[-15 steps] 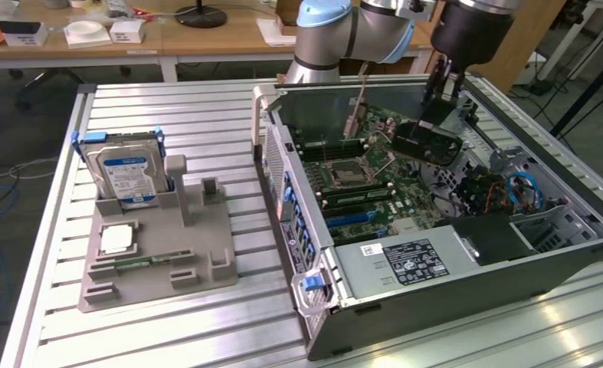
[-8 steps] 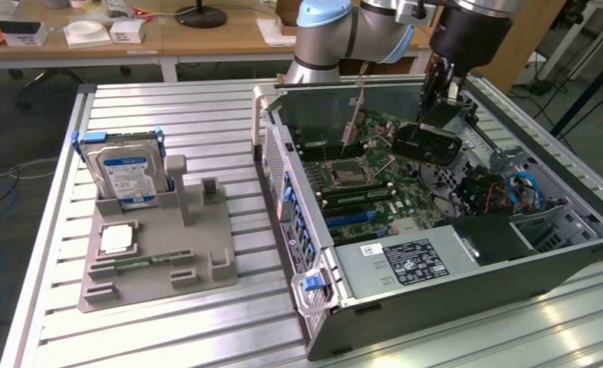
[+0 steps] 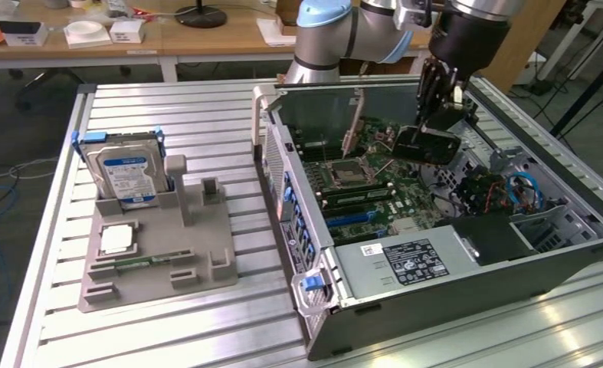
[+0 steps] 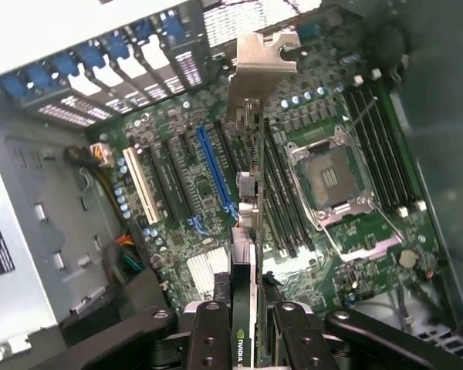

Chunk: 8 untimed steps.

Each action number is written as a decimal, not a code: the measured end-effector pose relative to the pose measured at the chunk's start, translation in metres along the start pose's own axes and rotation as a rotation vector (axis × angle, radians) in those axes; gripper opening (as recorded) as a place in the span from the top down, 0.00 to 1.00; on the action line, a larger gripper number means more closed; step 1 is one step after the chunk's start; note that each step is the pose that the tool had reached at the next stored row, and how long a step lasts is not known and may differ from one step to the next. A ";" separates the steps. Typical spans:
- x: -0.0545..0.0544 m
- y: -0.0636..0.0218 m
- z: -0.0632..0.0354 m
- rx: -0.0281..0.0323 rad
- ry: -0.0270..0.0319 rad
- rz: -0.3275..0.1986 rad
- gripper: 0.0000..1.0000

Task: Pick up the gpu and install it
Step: 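Insert the gpu into the slot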

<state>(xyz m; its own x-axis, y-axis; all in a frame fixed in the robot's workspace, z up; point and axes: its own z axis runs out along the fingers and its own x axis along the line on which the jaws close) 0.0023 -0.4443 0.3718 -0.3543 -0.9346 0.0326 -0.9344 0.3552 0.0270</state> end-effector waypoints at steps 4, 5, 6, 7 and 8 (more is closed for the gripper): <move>0.000 -0.0001 0.0008 0.0009 0.0006 -0.029 0.74; 0.000 0.0000 0.0008 0.0009 0.0005 -0.029 0.74; 0.000 -0.0001 0.0008 0.0009 0.0005 -0.029 0.74; 0.000 -0.0001 0.0008 0.0010 0.0005 -0.029 0.74; 0.000 -0.0001 0.0008 0.0010 0.0006 -0.029 0.74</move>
<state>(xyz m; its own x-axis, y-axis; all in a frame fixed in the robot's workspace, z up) 0.0023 -0.4445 0.3710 -0.3267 -0.9446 0.0323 -0.9444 0.3276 0.0270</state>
